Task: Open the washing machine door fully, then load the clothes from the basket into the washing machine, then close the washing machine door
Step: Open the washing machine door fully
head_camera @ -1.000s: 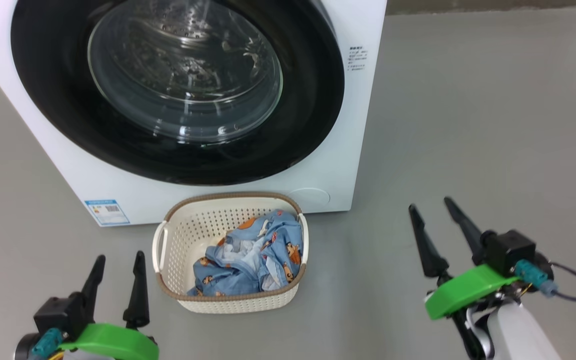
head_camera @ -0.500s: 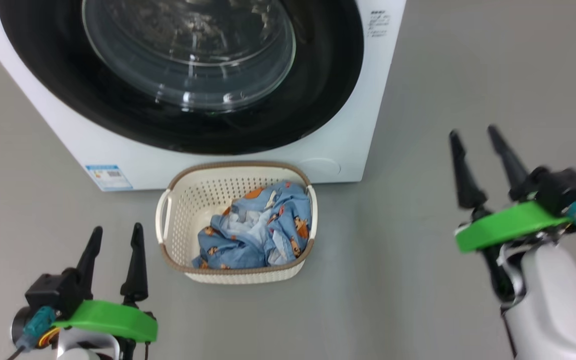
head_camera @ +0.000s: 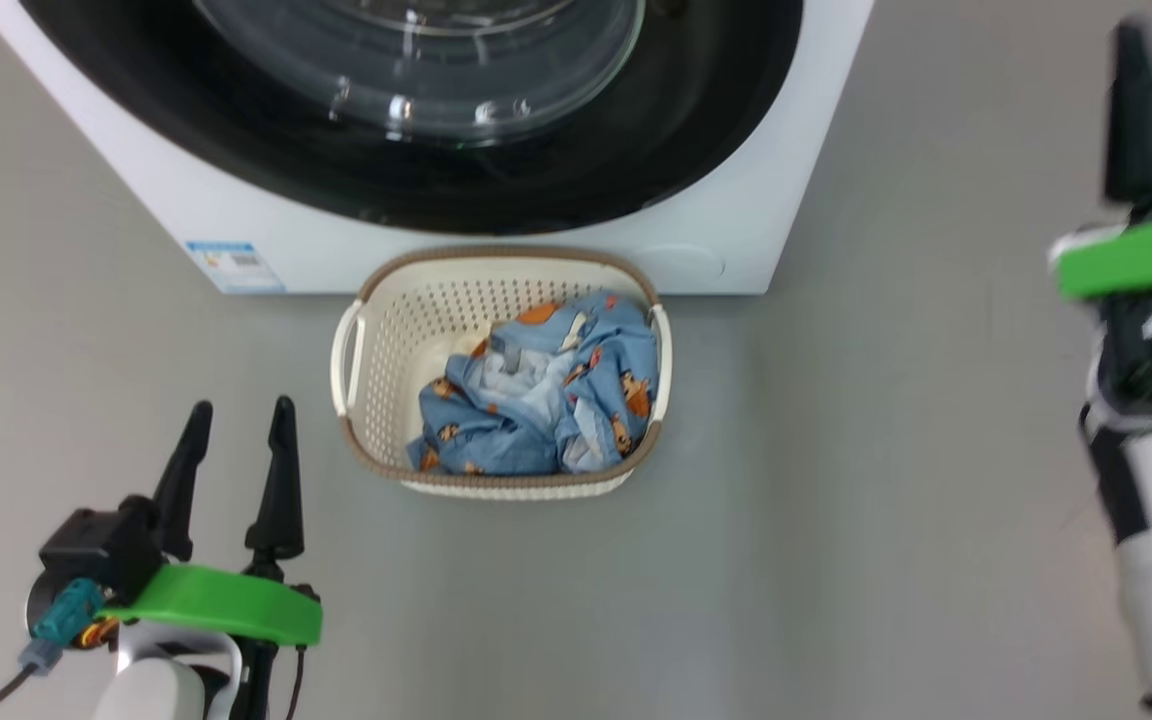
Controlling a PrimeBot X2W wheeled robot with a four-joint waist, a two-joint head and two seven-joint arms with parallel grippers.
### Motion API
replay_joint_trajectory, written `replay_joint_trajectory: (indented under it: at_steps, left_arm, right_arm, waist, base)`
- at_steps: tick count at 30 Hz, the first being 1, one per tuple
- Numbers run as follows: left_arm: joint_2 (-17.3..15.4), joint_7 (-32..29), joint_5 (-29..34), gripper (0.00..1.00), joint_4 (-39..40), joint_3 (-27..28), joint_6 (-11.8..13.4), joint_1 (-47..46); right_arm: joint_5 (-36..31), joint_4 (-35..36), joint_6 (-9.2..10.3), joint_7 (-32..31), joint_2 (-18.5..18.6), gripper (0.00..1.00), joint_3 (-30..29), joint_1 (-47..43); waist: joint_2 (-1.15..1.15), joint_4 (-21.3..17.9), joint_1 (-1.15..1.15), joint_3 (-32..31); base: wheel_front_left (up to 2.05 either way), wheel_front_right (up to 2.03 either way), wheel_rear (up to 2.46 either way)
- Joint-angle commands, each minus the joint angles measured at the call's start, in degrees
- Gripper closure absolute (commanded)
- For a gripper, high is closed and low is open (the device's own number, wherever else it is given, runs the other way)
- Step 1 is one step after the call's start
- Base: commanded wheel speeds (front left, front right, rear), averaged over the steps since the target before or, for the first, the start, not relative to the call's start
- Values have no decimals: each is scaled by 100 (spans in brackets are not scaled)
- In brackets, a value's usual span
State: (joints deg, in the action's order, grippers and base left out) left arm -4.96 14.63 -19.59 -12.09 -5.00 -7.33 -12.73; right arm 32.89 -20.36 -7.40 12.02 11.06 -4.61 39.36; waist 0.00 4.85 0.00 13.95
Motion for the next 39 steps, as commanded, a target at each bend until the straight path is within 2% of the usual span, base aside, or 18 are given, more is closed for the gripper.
replay_joint_trajectory:
  at_steps: [1, 8, 16, 25, 31, 39]
  left_arm:
    - [-165, 37, -73, 0, 186, 150, -15, -219]
    - [-221, 37, -211, 0, 284, 50, -15, -318]
    - [-251, 37, -299, 0, 346, -14, -15, -462]
    - [-263, 37, -386, 0, 218, -120, -15, -606]
    - [-268, 37, -406, 0, 222, -128, -15, -663]
    - [-264, 37, -429, 0, 267, -103, -15, -761]
  right_arm:
    - [282, 117, -9, -96, 32, 100, 41, 272]
    - [1280, -226, -9, -859, 331, 100, -63, 1187]
    - [2267, -1064, -9, -1928, 298, 100, -232, 2106]
    - [2939, -1949, -9, -2889, 109, 100, -216, 2927]
    - [3298, -2178, -9, -3148, 81, 100, -264, 3304]
    - [3458, -2485, -9, -3602, 86, 100, -97, 3888]
  waist:
    - [0, 147, 0, 235]
    - [0, 257, 0, 534]
    - [0, 382, 0, 870]
    - [0, 556, 0, 1077]
    - [0, 667, 0, 1218]
    - [0, 759, 0, 1520]
  base:
    - [0, 0, 0]
    - [0, 0, 0]
    - [0, 0, 0]
    - [0, 0, 0]
    - [0, 0, 0]
    - [0, 0, 0]
